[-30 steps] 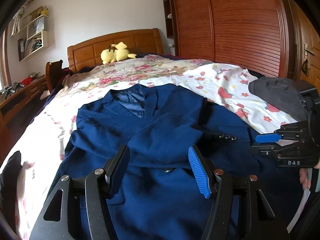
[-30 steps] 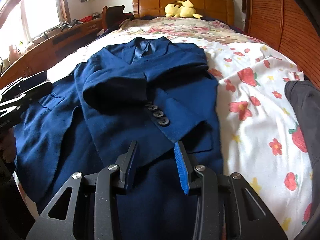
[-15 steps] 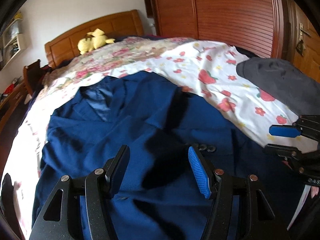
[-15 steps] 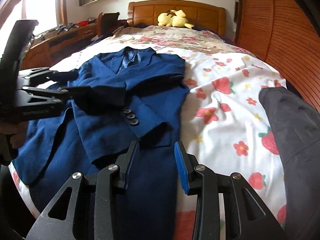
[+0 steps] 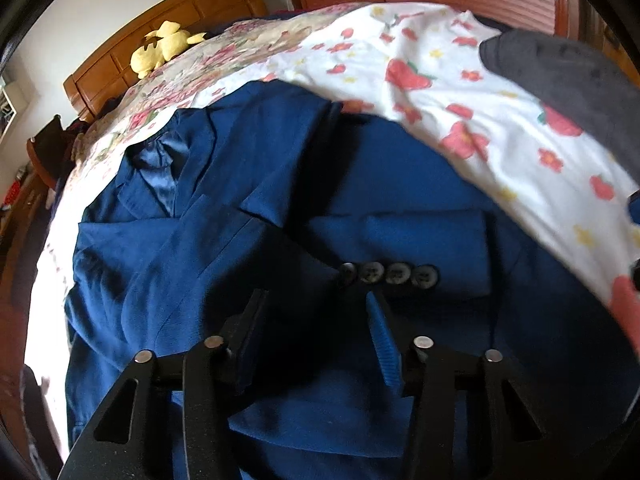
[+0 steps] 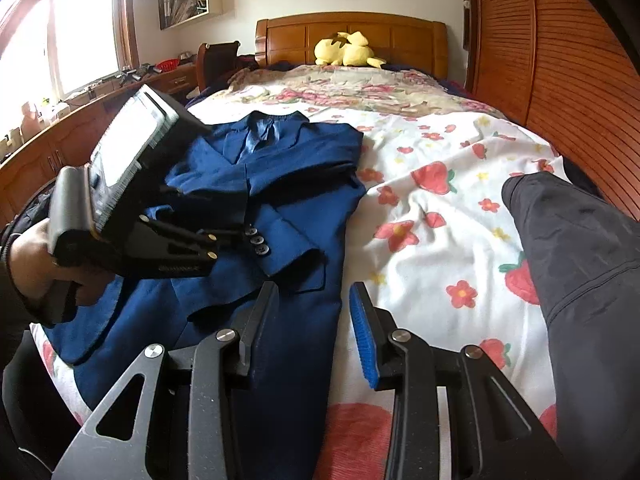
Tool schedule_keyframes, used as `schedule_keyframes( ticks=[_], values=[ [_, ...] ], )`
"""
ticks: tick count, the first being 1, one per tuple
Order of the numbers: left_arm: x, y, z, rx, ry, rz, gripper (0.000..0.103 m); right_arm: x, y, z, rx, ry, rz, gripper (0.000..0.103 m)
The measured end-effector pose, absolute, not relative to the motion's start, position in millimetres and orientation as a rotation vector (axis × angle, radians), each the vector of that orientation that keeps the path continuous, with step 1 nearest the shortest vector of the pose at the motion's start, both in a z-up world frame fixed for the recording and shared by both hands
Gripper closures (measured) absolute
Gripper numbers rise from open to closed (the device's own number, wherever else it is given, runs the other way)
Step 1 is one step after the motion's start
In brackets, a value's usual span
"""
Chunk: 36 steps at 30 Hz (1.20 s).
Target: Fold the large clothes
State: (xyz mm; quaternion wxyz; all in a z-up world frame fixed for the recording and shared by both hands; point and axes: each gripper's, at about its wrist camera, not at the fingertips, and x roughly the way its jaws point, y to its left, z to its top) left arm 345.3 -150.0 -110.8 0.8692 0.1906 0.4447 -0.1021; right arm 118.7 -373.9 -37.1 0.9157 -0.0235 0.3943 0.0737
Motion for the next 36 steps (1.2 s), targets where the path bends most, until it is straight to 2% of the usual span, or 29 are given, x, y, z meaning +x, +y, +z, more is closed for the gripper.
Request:
schedule_keyframes(
  ticks=[1,3,4,6,19,28,36],
  values=[
    [347,-149,-111,0.406,0.930,-0.201,0.060,118,-376,-37,-0.042,0.808,0.152,0.065],
    [350,-148,-111,0.410,0.931,-0.185,0.090,118,-377,-37,-0.038,0.810,0.153,0.065],
    [351,-145,-109,0.391,0.934,-0.195,0.096,118,-377,-38,-0.037,0.811,0.154,0.065],
    [350,-143,-106,0.363,0.916,-0.183,0.099,118,-378,-41,-0.035,0.818,0.158,0.065],
    [253,-92,-39,0.240,0.640,-0.056,0.100,121,-374,-55,-0.054,0.850,0.178,0.065],
    [193,-61,-53,0.172,0.650,-0.053,0.100,133,-350,-48,-0.080,0.827,0.217,0.065],
    [140,-49,-59,0.168,0.651,-0.059,0.095,144,-323,-54,-0.119,0.836,0.241,0.065]
  ],
)
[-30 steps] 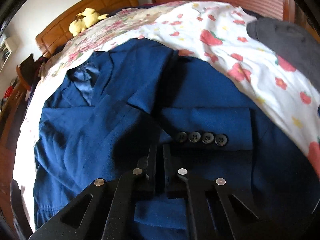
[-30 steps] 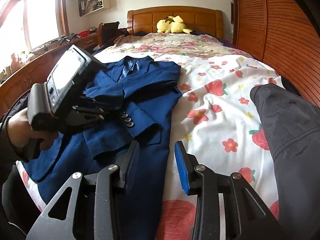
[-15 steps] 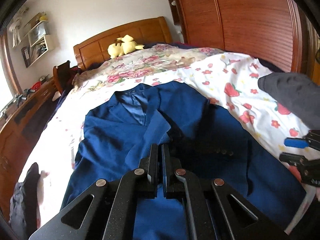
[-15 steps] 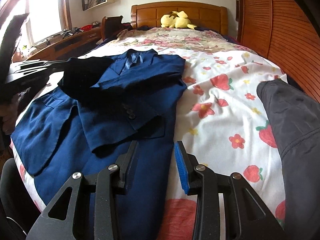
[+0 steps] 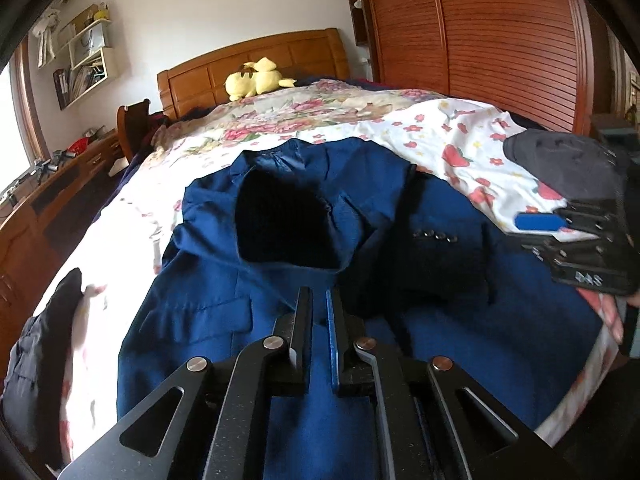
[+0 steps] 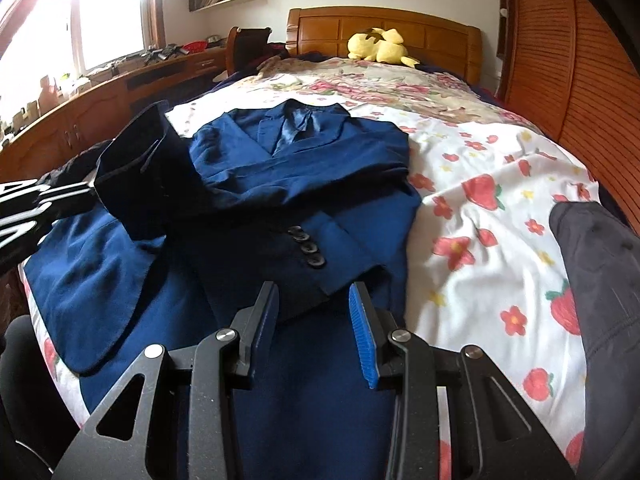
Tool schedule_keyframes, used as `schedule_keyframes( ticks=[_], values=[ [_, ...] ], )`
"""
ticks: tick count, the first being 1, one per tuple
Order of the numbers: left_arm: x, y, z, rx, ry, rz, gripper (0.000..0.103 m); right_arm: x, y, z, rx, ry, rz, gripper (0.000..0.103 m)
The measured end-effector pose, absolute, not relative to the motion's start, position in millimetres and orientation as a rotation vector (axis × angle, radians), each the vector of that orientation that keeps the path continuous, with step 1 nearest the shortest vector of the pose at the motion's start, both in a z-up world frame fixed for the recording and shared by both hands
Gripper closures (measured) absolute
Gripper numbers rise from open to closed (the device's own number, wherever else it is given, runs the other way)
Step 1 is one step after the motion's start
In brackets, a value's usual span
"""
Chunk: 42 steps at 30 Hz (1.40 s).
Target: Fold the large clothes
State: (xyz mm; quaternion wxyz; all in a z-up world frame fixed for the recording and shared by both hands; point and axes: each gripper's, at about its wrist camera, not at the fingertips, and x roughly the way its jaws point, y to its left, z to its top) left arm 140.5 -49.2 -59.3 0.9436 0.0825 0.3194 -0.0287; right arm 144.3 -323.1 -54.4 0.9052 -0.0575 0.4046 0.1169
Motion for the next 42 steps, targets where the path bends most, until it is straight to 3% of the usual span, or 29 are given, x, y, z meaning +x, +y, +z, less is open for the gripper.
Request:
schedule_keyframes(
  ticks=[14,20,28,30,31,36,37,38,39,40,41,42],
  values=[
    [111,-9,-45,0.106,0.598,-0.044,0.079,168,-280,-66,-0.120,0.847,0.278,0.065],
    [106,18,-51,0.073,0.597,-0.013,0.063,176,-263,-73,-0.114,0.845,0.299,0.065],
    [99,47,-65,0.031,0.620,0.035,0.061,176,-248,-75,-0.089,0.841,0.326,0.065],
    [100,51,-66,0.028,0.624,0.045,0.061,177,-247,-73,-0.068,0.849,0.336,0.073],
    [99,54,-67,0.024,0.625,0.051,0.061,176,-246,-71,-0.056,0.845,0.356,0.082],
    [94,71,-67,0.002,0.622,0.075,0.060,170,-243,-63,-0.037,0.816,0.379,0.084],
    [92,73,-67,0.000,0.622,0.079,0.060,170,-243,-62,-0.043,0.814,0.373,0.079],
    [90,75,-67,0.000,0.622,0.083,0.060,169,-245,-61,-0.041,0.814,0.362,0.060],
    [88,78,-68,0.002,0.622,0.089,0.060,169,-246,-60,-0.031,0.812,0.358,0.049],
    [87,80,-68,0.002,0.622,0.095,0.060,167,-249,-57,-0.024,0.802,0.343,0.025],
    [85,82,-69,0.002,0.622,0.099,0.060,164,-252,-53,-0.029,0.786,0.315,0.013],
    [83,85,-70,-0.002,0.623,0.103,0.059,163,-253,-50,-0.037,0.781,0.299,0.013]
  ],
)
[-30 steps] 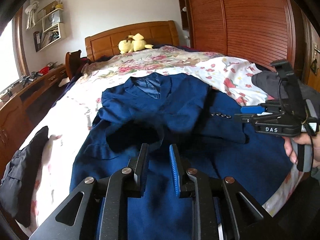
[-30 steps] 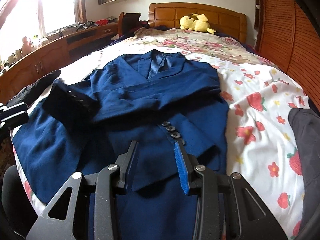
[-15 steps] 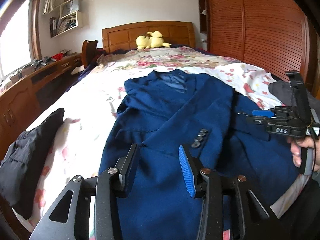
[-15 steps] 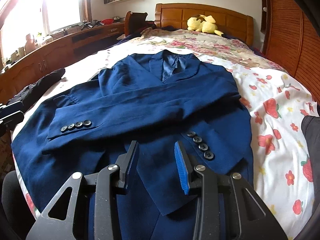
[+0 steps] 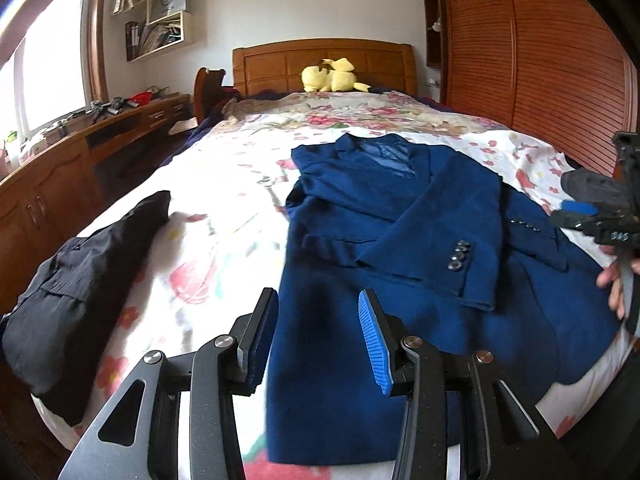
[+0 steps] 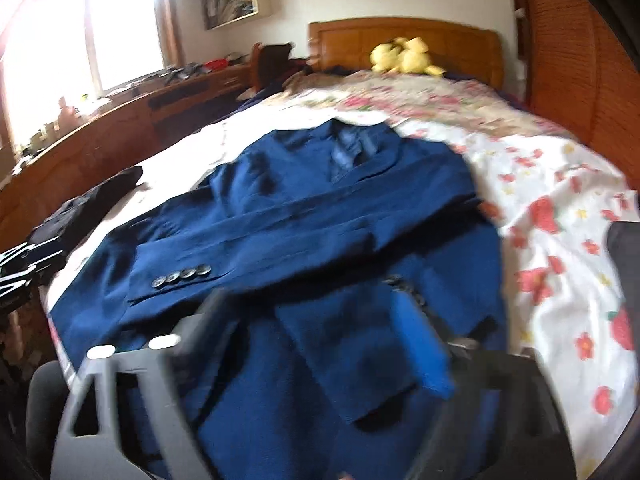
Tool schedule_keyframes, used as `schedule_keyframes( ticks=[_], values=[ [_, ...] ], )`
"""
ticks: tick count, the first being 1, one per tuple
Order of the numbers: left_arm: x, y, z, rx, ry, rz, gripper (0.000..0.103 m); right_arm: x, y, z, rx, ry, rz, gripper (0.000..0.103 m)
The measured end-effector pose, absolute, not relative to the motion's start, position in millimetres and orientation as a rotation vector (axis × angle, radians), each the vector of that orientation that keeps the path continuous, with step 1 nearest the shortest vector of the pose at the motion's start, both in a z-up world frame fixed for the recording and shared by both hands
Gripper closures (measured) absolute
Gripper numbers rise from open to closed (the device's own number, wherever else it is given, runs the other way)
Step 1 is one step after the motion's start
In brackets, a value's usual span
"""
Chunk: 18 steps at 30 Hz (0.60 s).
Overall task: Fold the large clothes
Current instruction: 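Move both open grippers to the jacket hem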
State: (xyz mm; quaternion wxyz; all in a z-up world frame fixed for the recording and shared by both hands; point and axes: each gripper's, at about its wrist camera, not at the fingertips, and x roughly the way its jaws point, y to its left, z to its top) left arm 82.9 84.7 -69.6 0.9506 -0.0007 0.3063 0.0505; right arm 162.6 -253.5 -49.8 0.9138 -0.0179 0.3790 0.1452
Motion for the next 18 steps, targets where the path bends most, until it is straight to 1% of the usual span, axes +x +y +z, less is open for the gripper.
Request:
schedule_keyframes(
  ticks=[6,14,15,17,18],
  values=[
    [76,96,-76,-0.010,0.652,0.098,0.059,138,-281,-36,-0.096,0.775,0.203,0.012],
    [72,109,-85,-0.008,0.703,0.086,0.058,90,-342,-74,-0.163,0.954,0.133,0.012],
    [71,110,-85,-0.011,0.709,0.082,0.058,84,-348,-77,-0.159,0.970,0.135,0.013],
    [70,112,-86,-0.014,0.715,0.078,0.055,75,-355,-79,-0.138,0.991,0.148,0.022],
    [70,113,-86,-0.013,0.719,0.080,0.054,72,-358,-79,-0.127,0.999,0.153,0.023]
  ],
)
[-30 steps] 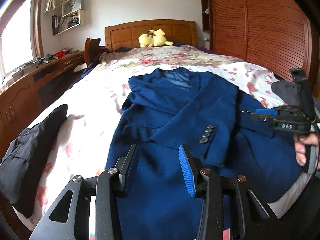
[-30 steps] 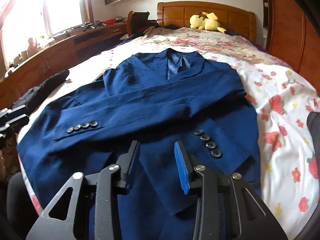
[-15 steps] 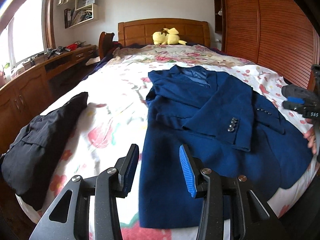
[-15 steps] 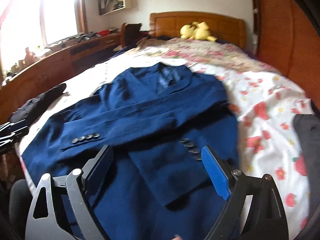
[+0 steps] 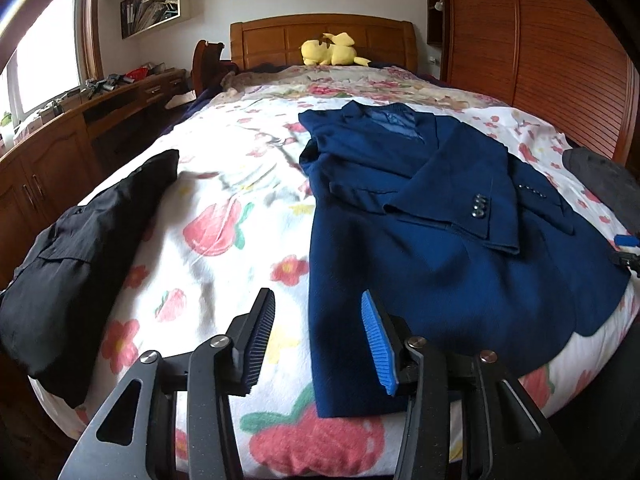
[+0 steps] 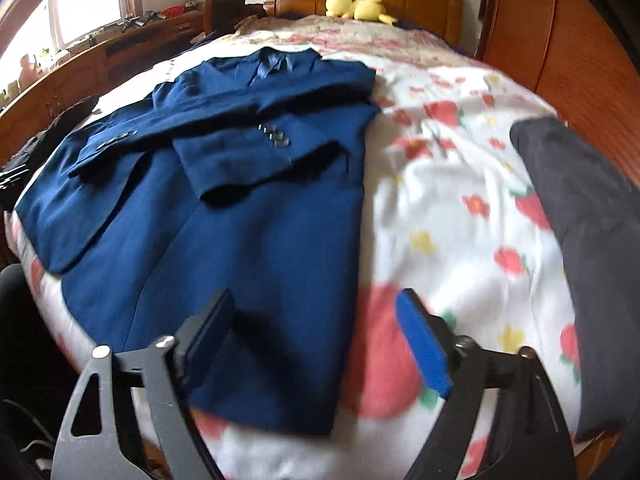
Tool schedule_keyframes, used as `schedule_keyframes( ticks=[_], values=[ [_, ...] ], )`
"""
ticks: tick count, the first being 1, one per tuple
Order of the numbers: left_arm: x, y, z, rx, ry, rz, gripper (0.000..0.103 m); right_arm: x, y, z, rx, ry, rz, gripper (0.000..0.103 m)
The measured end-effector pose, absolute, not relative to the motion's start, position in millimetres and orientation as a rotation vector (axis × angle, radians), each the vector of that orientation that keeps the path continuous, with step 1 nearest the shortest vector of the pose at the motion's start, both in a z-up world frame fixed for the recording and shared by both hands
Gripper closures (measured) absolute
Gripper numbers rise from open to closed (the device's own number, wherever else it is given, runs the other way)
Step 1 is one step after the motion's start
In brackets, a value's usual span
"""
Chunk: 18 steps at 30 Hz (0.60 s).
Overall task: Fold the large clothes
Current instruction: 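Move both open grippers to the jacket hem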
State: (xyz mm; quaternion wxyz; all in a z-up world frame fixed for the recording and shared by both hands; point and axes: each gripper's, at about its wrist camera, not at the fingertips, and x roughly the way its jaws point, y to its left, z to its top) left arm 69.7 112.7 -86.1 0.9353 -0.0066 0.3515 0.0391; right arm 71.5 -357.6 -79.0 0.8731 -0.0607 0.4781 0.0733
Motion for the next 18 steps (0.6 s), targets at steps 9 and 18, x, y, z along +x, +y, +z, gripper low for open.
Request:
schedule_keyframes(
  ticks=[9,18],
  values=[
    [67,115,-94,-0.002,0.773,0.086,0.050,65,-354,-83,-0.070,1.045,0.239,0.062],
    [62,117,-98,-0.026,0.790,0.077,0.050,63,-347,-75,-0.086,1.016,0.254,0.068]
  ],
)
